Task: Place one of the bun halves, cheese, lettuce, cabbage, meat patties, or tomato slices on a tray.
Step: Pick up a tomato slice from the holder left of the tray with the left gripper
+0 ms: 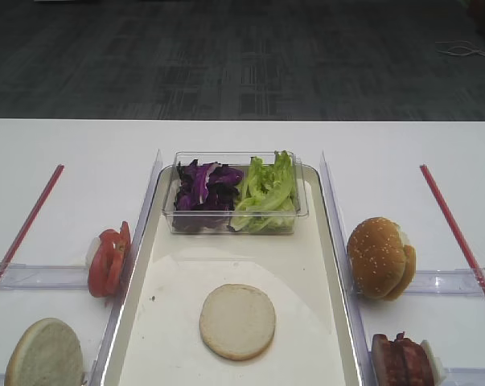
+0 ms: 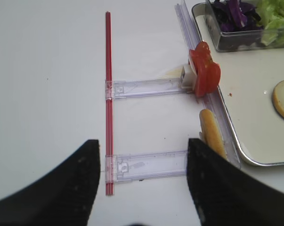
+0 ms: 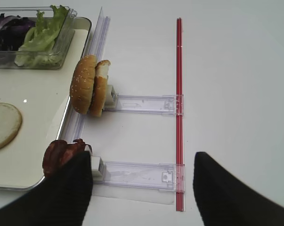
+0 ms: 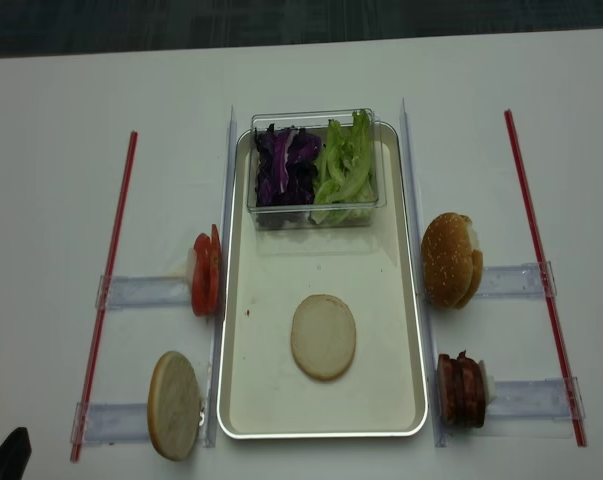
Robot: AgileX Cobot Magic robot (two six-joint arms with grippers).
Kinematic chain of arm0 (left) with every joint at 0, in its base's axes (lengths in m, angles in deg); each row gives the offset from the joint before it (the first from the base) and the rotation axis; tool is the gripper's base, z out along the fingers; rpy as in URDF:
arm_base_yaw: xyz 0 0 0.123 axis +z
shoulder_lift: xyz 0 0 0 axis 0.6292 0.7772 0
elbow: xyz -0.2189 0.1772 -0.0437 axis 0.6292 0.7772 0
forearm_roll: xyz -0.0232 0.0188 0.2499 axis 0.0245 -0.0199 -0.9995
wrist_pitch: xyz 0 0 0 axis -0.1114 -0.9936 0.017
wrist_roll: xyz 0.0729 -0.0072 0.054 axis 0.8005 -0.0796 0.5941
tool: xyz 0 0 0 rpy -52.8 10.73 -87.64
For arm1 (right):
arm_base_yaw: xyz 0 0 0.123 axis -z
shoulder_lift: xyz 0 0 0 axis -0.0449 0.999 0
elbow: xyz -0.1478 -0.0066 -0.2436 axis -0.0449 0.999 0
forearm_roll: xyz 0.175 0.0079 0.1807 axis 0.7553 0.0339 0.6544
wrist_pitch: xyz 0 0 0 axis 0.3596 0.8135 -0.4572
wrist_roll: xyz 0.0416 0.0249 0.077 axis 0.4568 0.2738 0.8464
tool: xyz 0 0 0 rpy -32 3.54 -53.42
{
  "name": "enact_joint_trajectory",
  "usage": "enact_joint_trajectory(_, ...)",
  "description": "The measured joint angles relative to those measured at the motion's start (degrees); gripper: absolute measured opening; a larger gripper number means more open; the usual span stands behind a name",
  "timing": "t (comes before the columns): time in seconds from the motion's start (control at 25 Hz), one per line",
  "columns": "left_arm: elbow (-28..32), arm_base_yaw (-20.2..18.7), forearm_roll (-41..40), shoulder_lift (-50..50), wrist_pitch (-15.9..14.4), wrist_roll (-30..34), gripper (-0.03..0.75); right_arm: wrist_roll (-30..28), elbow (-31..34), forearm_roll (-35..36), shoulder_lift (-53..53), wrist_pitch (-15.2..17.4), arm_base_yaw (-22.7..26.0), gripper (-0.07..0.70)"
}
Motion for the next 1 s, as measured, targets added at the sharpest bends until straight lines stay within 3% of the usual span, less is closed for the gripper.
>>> enact_joint_trajectory(1.0, 0.00, 0.00, 0.00, 0.00, 0.00, 0.00, 0.420, 0.00, 0.00, 0.00, 0.00, 0.00, 0.00, 0.469)
